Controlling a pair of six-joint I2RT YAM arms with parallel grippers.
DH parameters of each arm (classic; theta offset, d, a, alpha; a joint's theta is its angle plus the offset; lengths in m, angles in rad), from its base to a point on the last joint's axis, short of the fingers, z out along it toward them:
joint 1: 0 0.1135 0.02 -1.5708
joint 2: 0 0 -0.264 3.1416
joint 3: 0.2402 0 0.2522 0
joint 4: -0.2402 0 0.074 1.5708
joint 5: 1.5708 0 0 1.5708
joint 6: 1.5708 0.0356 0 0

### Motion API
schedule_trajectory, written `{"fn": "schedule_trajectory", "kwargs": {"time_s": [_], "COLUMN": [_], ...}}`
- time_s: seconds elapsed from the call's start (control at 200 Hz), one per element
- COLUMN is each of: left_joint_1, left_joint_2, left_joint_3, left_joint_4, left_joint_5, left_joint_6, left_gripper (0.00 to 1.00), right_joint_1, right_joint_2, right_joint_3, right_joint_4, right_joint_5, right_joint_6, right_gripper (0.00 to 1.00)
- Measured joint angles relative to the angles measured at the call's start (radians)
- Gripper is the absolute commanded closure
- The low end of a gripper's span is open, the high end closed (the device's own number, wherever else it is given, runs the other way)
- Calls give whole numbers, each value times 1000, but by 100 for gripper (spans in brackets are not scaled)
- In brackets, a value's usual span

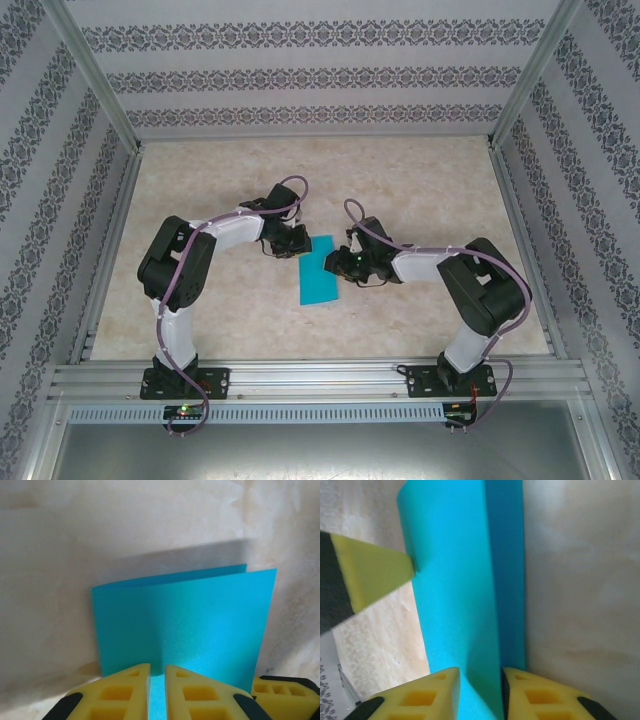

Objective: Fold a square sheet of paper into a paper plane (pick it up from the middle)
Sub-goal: Third fold the triangle at the center of the table.

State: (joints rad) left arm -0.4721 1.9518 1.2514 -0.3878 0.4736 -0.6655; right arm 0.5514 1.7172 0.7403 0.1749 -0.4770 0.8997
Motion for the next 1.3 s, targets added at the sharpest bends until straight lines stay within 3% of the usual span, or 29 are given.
{"fn": "schedule_trajectory", "kwargs": {"time_s": [0.15,0.315,0.385,0.545,0.729,0.814,0.944,1.064,1.299], "left_joint_1": [0,-32,-85,-275,-444,-532,-652,-694,-693], "left_joint_2": [-52,-253,-355,-489,-464,-386,-278,-243,-243], "left_joint_3": [-60,-180,-225,-294,-320,-277,-254,-252,-252], "left_joint_4": [11,15,19,29,29,14,11,8,13], "left_joint_5": [-2,-56,-109,-233,-355,-509,-618,-692,-817], "left_joint_6": [31,102,143,227,283,308,338,352,352], "left_gripper": [71,55,48,44,42,41,41,39,39], "right_joint_1": [-6,-6,-6,-6,-6,-6,-6,-6,-6], "right_joint_2": [25,26,26,26,26,26,26,26,27], "right_joint_3": [8,8,8,14,18,18,18,18,18], "right_joint_4": [26,43,46,47,47,47,47,47,47], "right_joint_5": [-21,-31,-37,-48,-57,-63,-68,-68,-72], "right_joint_6": [7,21,26,41,48,49,57,64,66], "right_gripper": [86,88,90,90,90,90,90,90,89]}}
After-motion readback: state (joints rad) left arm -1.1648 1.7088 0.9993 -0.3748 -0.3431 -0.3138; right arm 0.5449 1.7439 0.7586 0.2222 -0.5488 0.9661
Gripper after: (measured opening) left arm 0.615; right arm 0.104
